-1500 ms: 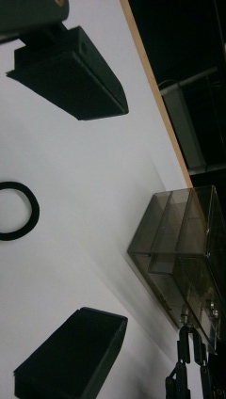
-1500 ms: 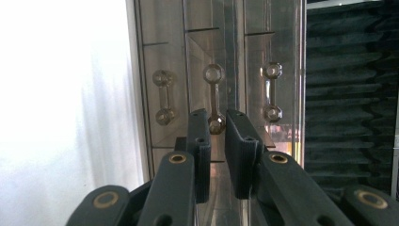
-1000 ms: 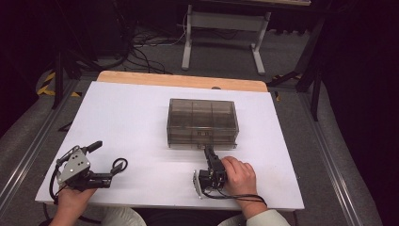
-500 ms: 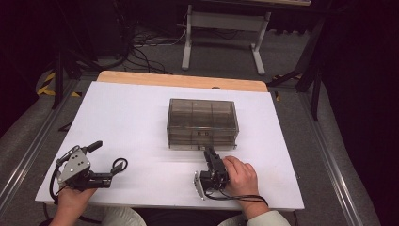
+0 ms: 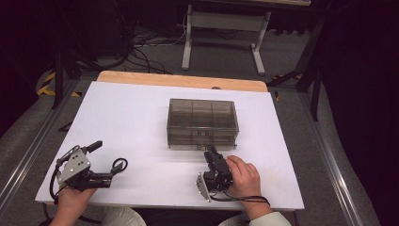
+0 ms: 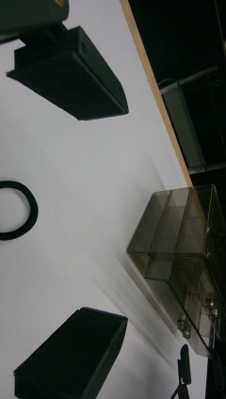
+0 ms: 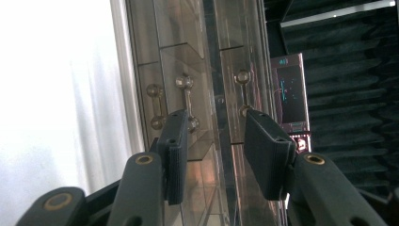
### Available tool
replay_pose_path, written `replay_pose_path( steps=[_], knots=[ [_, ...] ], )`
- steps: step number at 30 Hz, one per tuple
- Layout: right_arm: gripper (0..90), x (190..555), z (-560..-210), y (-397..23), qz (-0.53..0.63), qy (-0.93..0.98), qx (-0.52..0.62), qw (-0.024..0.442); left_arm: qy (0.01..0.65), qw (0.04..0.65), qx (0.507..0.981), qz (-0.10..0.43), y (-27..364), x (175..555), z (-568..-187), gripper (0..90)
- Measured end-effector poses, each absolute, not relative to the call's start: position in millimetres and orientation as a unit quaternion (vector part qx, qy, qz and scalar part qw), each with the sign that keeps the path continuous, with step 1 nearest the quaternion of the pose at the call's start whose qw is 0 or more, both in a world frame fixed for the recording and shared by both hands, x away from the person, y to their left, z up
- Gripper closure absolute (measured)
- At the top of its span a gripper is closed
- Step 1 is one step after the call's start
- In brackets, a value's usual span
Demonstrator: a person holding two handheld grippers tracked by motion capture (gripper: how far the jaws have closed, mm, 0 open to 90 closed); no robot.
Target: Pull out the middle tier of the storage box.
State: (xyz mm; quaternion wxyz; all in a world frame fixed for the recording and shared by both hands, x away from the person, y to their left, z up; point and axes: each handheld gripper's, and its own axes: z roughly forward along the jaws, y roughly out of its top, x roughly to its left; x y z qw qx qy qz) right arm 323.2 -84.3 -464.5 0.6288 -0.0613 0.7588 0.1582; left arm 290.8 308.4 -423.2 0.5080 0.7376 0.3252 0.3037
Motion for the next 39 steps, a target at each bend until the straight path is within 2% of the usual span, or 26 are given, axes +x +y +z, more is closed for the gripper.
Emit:
replay_pose_path(
  steps=[7,17,39],
  knots=[
    [57.9,321,-459,-89,0.207,0.759,-0.041,0.616,0.325,0.508,0.737,0.304,308,291,-423,3.7],
    [57.2,320,-447,-95,0.275,0.778,-0.013,0.565,0.325,0.508,0.739,0.301,308,291,-424,3.7],
    [49.8,326,-416,-115,0.409,0.82,0.06,0.397,0.325,0.508,0.739,0.3,308,292,-424,3.7]
  ],
)
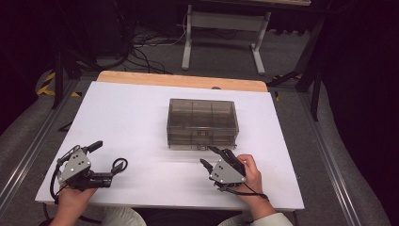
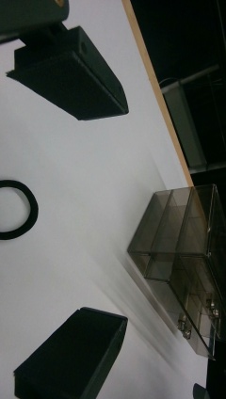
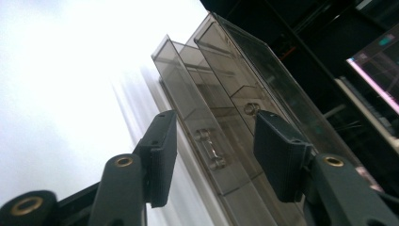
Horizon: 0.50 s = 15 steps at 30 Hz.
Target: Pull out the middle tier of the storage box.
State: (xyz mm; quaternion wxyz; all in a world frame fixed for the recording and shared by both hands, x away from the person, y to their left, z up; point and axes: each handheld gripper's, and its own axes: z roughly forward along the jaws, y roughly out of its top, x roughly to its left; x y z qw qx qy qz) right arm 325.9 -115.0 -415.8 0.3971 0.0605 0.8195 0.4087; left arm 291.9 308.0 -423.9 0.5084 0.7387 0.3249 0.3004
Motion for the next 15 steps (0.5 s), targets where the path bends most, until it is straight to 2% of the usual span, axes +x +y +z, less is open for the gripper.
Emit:
replay_pose_path(
  steps=[1,3,8,9,15],
  knots=[
    [48.4,328,-413,-118,0.424,0.821,0.071,0.376,0.325,0.508,0.739,0.3,308,292,-424,3.7],
    [48.1,329,-412,-119,0.429,0.821,0.075,0.368,0.325,0.508,0.739,0.3,308,292,-424,3.7],
    [45.9,335,-405,-127,0.46,0.827,0.107,0.306,0.325,0.508,0.739,0.301,308,292,-424,3.7],
    [43.8,337,-402,-129,0.469,0.828,0.115,0.286,0.325,0.508,0.739,0.3,308,292,-424,3.8],
    [36.2,344,-398,-136,0.495,0.827,0.129,0.233,0.325,0.506,0.74,0.3,308,292,-424,3.8]
  ],
)
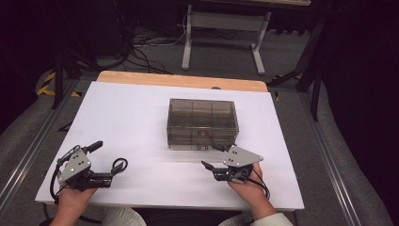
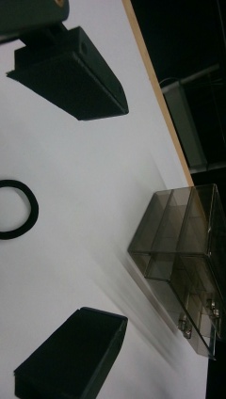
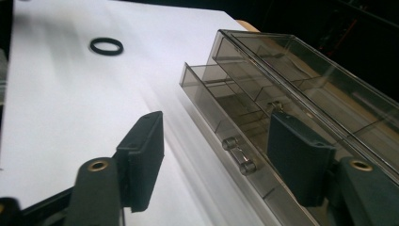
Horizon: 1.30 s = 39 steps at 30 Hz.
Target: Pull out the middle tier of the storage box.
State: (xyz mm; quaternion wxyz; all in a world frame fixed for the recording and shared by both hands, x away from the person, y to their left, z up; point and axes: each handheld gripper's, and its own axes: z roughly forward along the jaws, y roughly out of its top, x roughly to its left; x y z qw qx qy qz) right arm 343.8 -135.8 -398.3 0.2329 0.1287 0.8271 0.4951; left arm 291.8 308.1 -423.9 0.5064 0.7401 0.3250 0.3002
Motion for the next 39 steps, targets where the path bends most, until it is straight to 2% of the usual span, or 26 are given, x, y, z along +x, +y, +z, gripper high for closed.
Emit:
replay_pose_path(
  steps=[5,6,8,11,17,18,20,22,27,39],
  knots=[
    [32.1,351,-397,-137,0.49,0.836,0.145,0.201,0.324,0.505,0.741,0.3,308,292,-424,4.0],
    [26.3,354,-395,-135,0.474,0.848,0.15,0.186,0.324,0.505,0.742,0.299,308,292,-424,4.1],
    [21.4,355,-392,-132,0.459,0.855,0.153,0.187,0.324,0.505,0.742,0.3,307,292,-424,4.2],
    [18.4,358,-388,-132,0.456,0.861,0.148,0.169,0.326,0.505,0.741,0.298,307,292,-425,4.2],
    [23.7,364,-375,-130,0.434,0.879,0.134,0.147,0.324,0.503,0.743,0.299,307,293,-425,4.3],
    [29.6,367,-370,-130,0.43,0.882,0.131,0.142,0.324,0.503,0.743,0.299,307,293,-425,4.2],
    [31.8,369,-367,-130,0.429,0.884,0.13,0.135,0.325,0.503,0.743,0.299,307,293,-425,4.2],
    [39.3,376,-360,-132,0.419,0.891,0.122,0.123,0.325,0.504,0.742,0.301,307,293,-425,4.2],
    [43.0,385,-356,-130,0.384,0.909,0.105,0.126,0.325,0.504,0.742,0.3,307,293,-425,4.3],
    [42.1,404,-357,-119,0.306,0.937,0.057,0.156,0.325,0.503,0.743,0.298,307,293,-425,4.3]
  ],
)
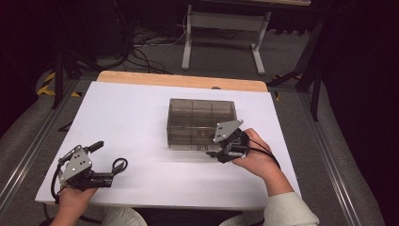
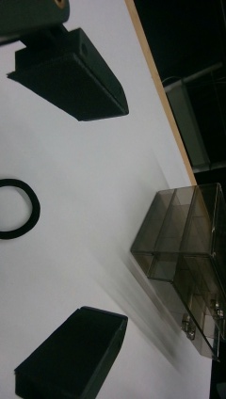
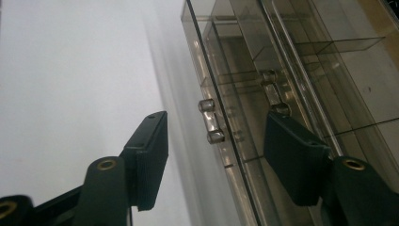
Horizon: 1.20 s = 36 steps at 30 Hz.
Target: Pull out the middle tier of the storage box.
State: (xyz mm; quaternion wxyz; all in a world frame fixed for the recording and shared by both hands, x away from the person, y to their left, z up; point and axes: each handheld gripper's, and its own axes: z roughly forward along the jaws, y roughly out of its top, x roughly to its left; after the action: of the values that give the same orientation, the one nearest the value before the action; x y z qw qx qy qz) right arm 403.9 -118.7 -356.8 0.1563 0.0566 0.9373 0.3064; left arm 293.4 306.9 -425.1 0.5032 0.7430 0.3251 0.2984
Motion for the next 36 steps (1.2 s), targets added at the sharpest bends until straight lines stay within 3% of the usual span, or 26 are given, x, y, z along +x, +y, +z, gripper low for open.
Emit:
replay_pose_path(
  steps=[21,36],
  knots=[
    [49.1,427,-384,-98,0.242,0.957,0.042,0.153,0.325,0.502,0.744,0.298,307,294,-425,4.3],
    [68.3,430,-396,-88,0.208,0.965,0.048,0.154,0.326,0.502,0.744,0.296,307,294,-426,4.4]
  ],
)
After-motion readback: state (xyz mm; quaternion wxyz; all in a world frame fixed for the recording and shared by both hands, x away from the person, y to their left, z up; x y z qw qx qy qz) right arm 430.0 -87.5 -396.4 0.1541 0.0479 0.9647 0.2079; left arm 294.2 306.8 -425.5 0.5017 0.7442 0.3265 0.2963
